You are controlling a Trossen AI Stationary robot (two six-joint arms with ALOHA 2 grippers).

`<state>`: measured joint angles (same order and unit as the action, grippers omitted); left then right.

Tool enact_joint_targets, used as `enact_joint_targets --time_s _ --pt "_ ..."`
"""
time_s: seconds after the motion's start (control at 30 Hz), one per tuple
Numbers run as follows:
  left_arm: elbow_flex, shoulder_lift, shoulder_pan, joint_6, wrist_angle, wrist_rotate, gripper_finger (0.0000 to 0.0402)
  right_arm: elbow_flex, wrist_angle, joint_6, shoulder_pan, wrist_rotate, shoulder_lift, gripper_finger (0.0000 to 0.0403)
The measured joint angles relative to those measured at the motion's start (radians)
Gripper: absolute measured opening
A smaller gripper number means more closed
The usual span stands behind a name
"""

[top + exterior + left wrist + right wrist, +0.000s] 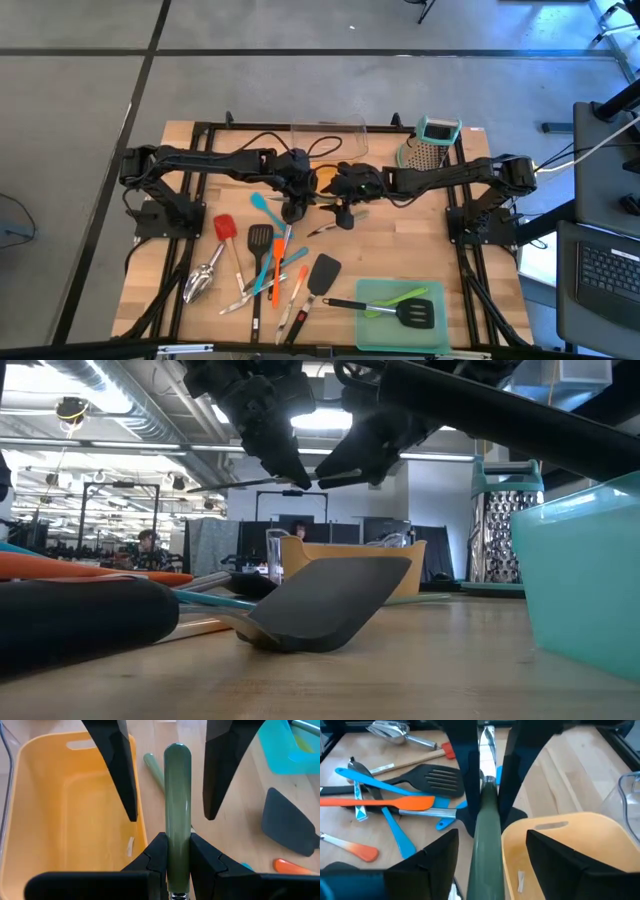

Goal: Pick & Place Kitchen Items
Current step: Put the left green knife into the transparent bin

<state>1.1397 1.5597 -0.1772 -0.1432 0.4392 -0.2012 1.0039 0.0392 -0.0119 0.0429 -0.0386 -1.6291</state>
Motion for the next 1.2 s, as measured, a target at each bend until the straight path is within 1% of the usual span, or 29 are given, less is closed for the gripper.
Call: enact_joint_targets --time_s 0.2,0.43,0.53,0.6,0.67,0.77,0.8,0.93,1.07,1.13,1.2 --pt "0.000 0.000 0.000 0.002 -0.001 0.000 0.0045 0.000 -0.002 0.000 0.000 0.001 -0.010 0.0210" --pt "0.000 0.000 0.000 0.007 -0.014 -0.001 0.0045 0.000 -0.006 0.000 0.000 0.001 -0.010 0.0200" --pt "0.000 0.000 0.000 0.009 -0.012 -0.003 0.0045 0.000 -0.006 0.000 0.000 0.002 -0.018 0.0185" --pt "0.000 0.000 0.000 0.010 -0.005 -0.009 0.0045 0.000 -0.009 0.000 0.000 0.007 -0.019 0.0166" --pt "0.000 0.000 0.000 0.011 0.002 -0.007 0.0045 0.000 -0.006 -0.005 0.000 0.020 -0.019 0.0139" --pt "0.000 0.001 -0.002 0.011 0.009 -0.003 0.0045 0.000 -0.012 -0.026 0.000 0.032 -0.019 0.0080" --pt "0.000 0.001 -0.002 0.012 0.010 0.001 0.0045 0.000 -0.014 -0.030 0.000 0.032 -0.019 0.0066" --pt "0.000 0.001 -0.001 0.012 0.009 0.001 0.0045 0.000 -0.016 -0.057 0.001 0.032 -0.019 0.0069" --pt "0.000 -0.006 0.000 0.014 0.010 0.029 0.0050 0.001 -0.020 -0.074 0.009 0.031 -0.019 0.0069" --pt "-0.002 -0.023 0.003 0.010 0.010 0.047 0.0076 0.003 -0.021 -0.085 0.015 0.031 -0.017 0.0069" --pt "-0.002 -0.044 0.006 0.009 -0.002 0.051 0.0112 0.001 -0.046 -0.089 0.021 0.042 -0.016 0.0069"
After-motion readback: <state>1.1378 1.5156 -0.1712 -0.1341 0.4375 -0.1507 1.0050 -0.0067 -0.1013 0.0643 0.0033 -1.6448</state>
